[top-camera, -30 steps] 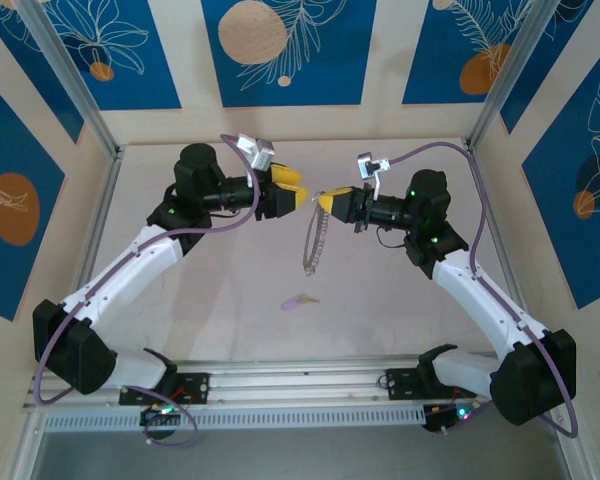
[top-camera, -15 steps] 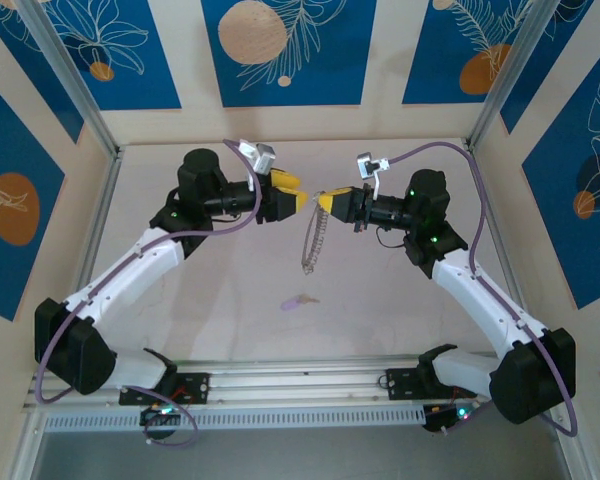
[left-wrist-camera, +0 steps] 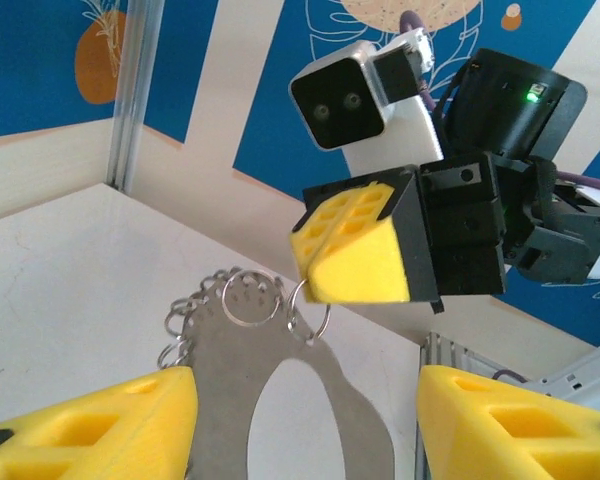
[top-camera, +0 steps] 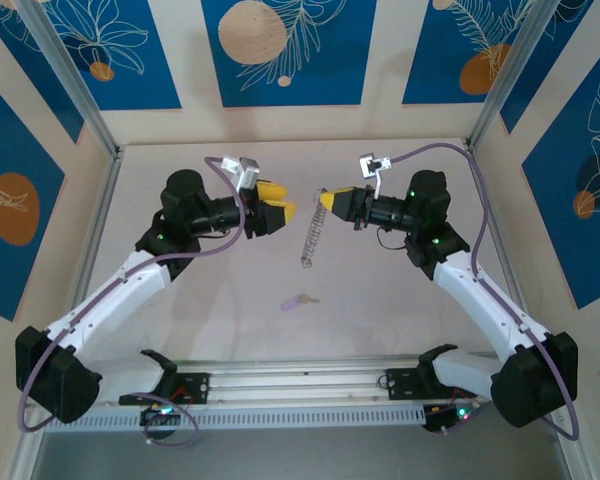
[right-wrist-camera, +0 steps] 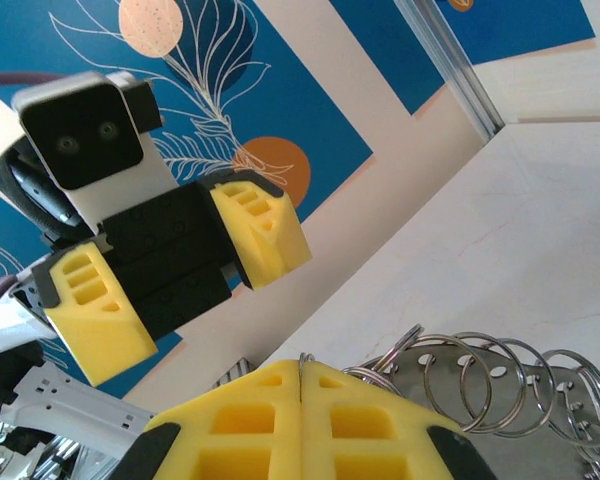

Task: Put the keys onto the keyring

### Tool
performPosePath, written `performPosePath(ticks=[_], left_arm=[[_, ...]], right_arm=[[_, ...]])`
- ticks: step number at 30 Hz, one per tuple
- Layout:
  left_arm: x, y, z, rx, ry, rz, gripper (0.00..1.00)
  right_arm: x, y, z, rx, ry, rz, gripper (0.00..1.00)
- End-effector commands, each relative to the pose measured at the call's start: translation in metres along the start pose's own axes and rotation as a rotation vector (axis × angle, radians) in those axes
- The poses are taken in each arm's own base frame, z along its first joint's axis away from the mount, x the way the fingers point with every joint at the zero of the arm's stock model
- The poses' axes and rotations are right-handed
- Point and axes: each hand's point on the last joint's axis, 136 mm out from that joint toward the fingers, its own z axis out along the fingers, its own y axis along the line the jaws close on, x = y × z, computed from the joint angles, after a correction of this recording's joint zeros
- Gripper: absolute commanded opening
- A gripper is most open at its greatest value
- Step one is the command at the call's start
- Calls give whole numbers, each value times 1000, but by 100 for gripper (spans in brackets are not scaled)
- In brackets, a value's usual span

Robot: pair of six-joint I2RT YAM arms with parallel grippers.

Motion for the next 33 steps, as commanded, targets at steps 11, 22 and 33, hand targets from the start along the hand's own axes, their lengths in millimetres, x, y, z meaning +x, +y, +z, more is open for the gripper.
performPosePath(ticks=[11,22,33], left_arm=[[-24,14,4,-71,-89,-113,62],[-7,-1,5,25,-29,-119,64],[4,4,9,50,-43,-166,61]], right_arm=[[-1,-6,1,33,-104,-6,0],[-5,9,4,-40,-77,-26,0],[-8,17,9,-142,-27,-22,0]])
